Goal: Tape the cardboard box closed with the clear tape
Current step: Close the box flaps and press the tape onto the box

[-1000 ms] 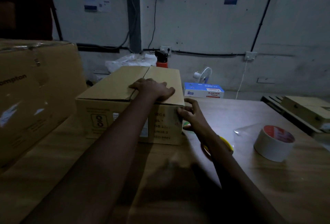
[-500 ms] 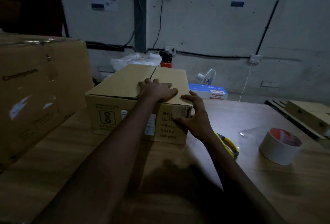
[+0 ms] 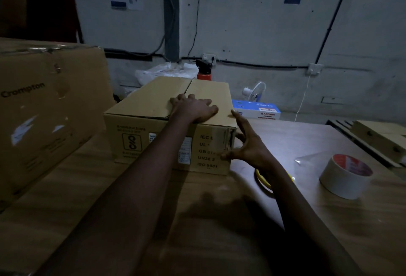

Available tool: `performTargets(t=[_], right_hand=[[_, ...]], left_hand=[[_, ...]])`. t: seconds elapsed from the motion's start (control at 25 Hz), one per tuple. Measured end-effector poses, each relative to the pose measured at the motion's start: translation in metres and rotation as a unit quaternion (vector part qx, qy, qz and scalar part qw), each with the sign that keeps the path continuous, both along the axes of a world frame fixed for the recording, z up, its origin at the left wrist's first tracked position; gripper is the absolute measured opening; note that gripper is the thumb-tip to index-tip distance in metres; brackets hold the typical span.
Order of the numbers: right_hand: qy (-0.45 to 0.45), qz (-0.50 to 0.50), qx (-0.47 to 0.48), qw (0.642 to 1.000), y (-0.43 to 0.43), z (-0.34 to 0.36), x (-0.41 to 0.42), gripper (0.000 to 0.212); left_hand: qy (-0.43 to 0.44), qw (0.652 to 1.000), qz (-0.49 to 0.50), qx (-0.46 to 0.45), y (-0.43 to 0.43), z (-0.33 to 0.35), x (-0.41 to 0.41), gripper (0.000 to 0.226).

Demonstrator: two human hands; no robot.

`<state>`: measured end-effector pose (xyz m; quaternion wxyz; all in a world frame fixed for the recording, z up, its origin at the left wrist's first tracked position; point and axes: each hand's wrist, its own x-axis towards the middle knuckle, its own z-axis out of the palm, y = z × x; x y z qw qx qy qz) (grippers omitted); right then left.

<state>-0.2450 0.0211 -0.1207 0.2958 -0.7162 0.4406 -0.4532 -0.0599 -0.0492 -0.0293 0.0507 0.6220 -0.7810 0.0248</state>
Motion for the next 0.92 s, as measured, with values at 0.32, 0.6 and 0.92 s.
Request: performTargets(t=[0.32, 0.6, 0.92], right_hand=[[-0.020, -0.062, 0.047, 0.997, 0.001, -0.008, 0.002, 0.104], [0.117, -0.072, -0.105, 0.985, -0.004, -0.010, 0.016, 0.121], [0.091, -0.080, -0.169, 0.978, 0.000, 0.007, 0.021, 0.078]], left_hand=[[-0.011, 1.000, -0.018, 0.020, -0.005, 0.002, 0.008, 0.061], [-0.022, 0.996, -0.075, 0.045, -0.006, 0.006, 0.024, 0.061], [0.002, 0.994, -0.106, 0.026, 0.001, 0.007, 0.026, 0.066]])
